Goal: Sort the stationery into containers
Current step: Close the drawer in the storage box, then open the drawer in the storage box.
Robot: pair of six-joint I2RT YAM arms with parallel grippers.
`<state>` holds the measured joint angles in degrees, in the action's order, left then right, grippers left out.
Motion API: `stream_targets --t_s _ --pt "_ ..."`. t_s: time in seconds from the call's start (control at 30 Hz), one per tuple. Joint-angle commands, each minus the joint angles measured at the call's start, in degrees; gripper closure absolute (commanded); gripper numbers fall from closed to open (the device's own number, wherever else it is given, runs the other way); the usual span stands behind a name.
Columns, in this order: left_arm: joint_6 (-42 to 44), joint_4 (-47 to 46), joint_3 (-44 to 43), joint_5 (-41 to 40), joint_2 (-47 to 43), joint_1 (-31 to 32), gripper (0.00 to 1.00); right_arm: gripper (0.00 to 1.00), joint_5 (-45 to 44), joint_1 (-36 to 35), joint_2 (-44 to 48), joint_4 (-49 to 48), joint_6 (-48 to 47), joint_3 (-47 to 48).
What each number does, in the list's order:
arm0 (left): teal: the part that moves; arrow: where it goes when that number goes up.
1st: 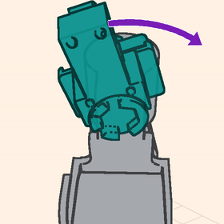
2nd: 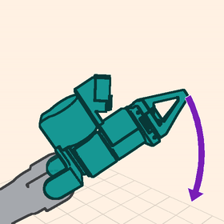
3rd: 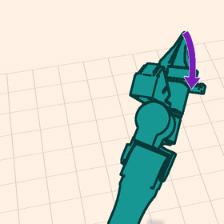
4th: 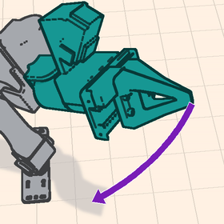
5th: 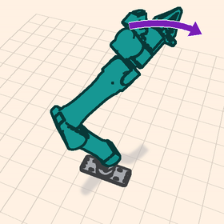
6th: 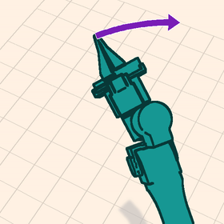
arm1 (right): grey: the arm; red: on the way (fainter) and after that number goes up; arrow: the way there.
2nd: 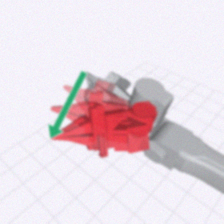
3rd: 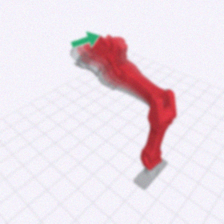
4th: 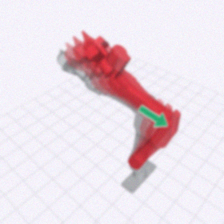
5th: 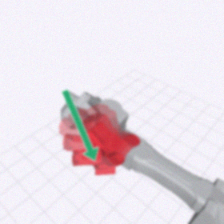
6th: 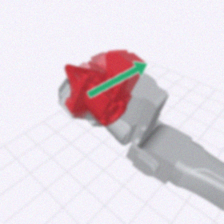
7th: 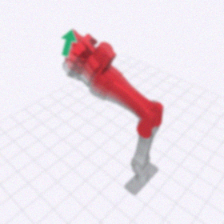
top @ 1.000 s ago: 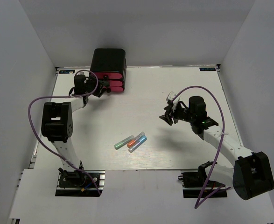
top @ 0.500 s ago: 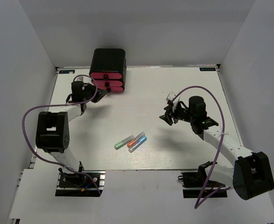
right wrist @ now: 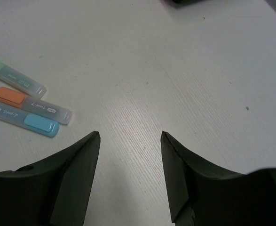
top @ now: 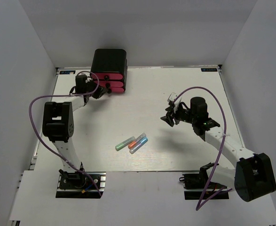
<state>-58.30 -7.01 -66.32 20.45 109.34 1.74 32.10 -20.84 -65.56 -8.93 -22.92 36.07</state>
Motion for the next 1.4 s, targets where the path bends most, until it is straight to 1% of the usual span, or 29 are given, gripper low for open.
stream_targets --t_s 0.0,0.1,0.13,0.27,0.43,0.47,0.5,0.53,0.57,0.63,0.67,0.8,1.07,1.1,1.37 --pt "0.30 2.08 -4.25 -0.76 1.57 0.11 0.80 0.39 0.07 0.45 0.61 -1.00 -0.29 -0.39" --pt "-0.23 2.70 -5.39 -0.76 2.19 0.11 0.70 0.39 -0.10 0.36 0.79 -1.09 -0.29 -0.57" --pt "-0.23 2.18 -5.39 -0.76 2.19 0.11 0.65 0.39 -0.10 0.54 0.96 -1.09 -0.29 -0.74" --pt "-0.23 1.38 -4.69 -0.76 2.19 0.11 0.63 0.39 -0.10 0.54 0.79 -1.27 -0.29 -1.01" --pt "-0.23 -3.36 0.92 0.56 0.96 0.11 0.65 0.39 0.16 0.71 0.35 -1.70 -0.29 -1.09" --pt "-0.23 -4.85 1.46 1.17 0.96 0.11 0.60 0.39 0.25 0.54 0.43 -1.79 -0.11 -1.09" --pt "-0.23 -4.86 1.46 1.17 0.96 0.11 0.57 0.39 0.33 0.71 0.08 -1.79 -0.02 -1.01" --pt "-0.23 -4.08 1.46 1.17 0.96 0.63 0.56 0.39 0.25 0.71 0.17 -1.79 -0.11 -1.01" --pt "0.46 -3.46 1.46 1.17 0.96 0.64 0.52 0.39 0.33 0.63 0.26 -1.88 -0.11 -0.92" --pt "1.00 -2.67 0.93 1.17 1.58 0.64 0.48 0.39 0.33 0.63 0.17 -1.71 -0.11 -0.83" --pt "1.00 -2.66 0.93 1.17 1.58 0.64 0.44 0.39 0.33 0.54 0.17 -1.71 -0.11 -0.92" --pt "1.00 -3.19 0.93 0.65 2.19 0.64 0.39 0.38 0.16 0.71 0.34 -1.36 -0.29 -1.01" --pt "0.38 -3.19 -1.35 0.12 4.56 0.64 0.41 0.38 0.07 0.89 0.00 -1.27 -0.37 -0.83" --pt "-0.23 -3.19 -1.35 -0.49 5.09 0.64 0.44 0.38 0.07 0.89 -0.01 -1.09 -0.46 -0.83" --pt "-3.56 -4.51 -3.10 -3.04 7.38 0.64 0.46 0.38 0.25 0.89 -0.36 -0.65 -0.72 -0.57"
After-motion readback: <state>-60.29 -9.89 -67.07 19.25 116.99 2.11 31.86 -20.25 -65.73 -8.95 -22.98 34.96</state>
